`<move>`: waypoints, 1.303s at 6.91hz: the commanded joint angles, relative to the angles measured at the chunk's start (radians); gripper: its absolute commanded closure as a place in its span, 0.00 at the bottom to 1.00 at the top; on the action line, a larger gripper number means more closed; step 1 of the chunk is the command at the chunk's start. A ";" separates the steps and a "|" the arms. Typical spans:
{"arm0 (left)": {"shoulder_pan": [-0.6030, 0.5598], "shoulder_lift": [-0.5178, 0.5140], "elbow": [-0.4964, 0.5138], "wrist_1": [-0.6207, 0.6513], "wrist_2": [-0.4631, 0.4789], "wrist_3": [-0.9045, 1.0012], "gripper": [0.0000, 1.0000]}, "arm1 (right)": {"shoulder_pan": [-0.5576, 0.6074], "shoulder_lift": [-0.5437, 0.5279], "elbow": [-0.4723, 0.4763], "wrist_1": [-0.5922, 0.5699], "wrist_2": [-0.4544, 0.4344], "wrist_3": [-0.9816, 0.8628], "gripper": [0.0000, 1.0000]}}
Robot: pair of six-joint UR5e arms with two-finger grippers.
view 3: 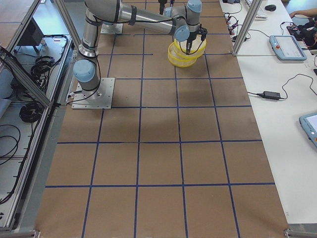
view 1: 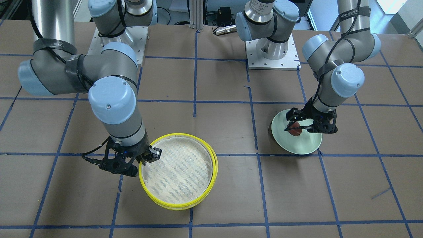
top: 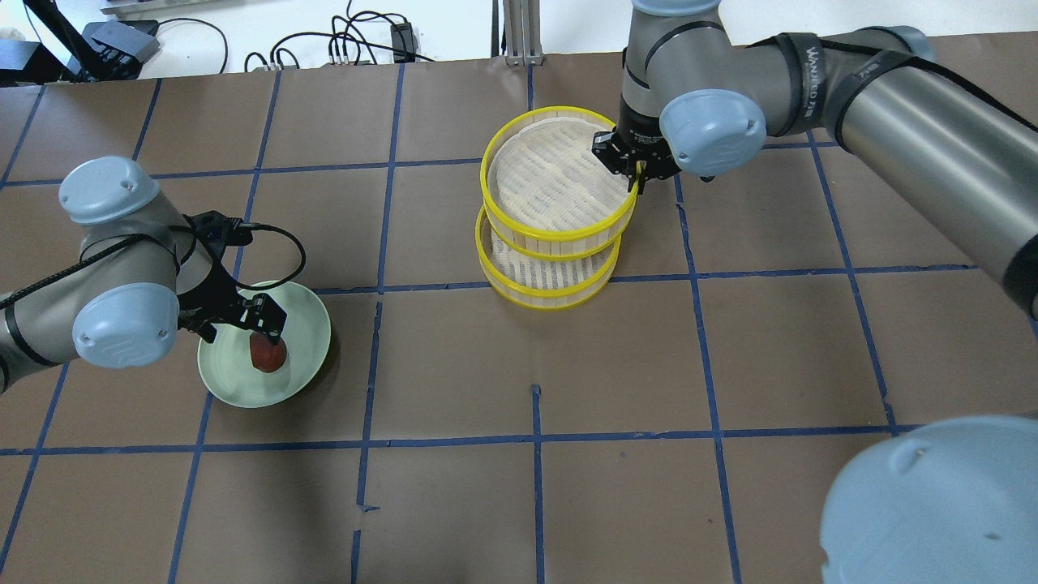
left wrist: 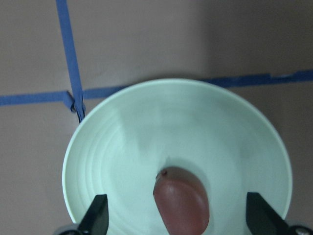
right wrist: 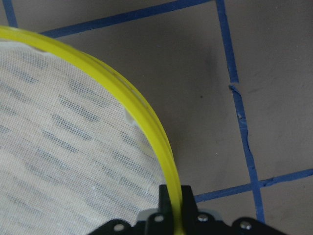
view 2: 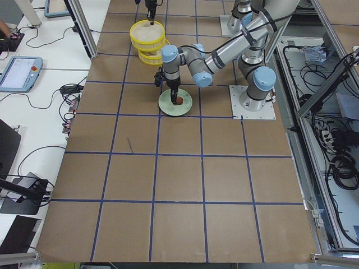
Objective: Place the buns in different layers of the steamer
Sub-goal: 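Grasp the brown bun on the green plate with the left gripper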
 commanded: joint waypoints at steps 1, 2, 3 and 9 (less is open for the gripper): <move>0.011 -0.019 -0.012 -0.014 -0.025 -0.003 0.02 | 0.025 0.005 0.008 0.005 -0.010 0.000 0.92; 0.011 -0.037 -0.012 -0.014 -0.070 -0.007 0.04 | 0.029 0.001 0.031 0.002 -0.010 -0.003 0.92; 0.011 -0.048 -0.012 -0.012 -0.062 0.008 0.48 | 0.029 -0.003 0.049 0.000 -0.010 -0.006 0.92; -0.117 0.025 0.141 0.012 -0.075 -0.006 0.98 | 0.028 0.000 0.069 -0.003 -0.009 -0.008 0.15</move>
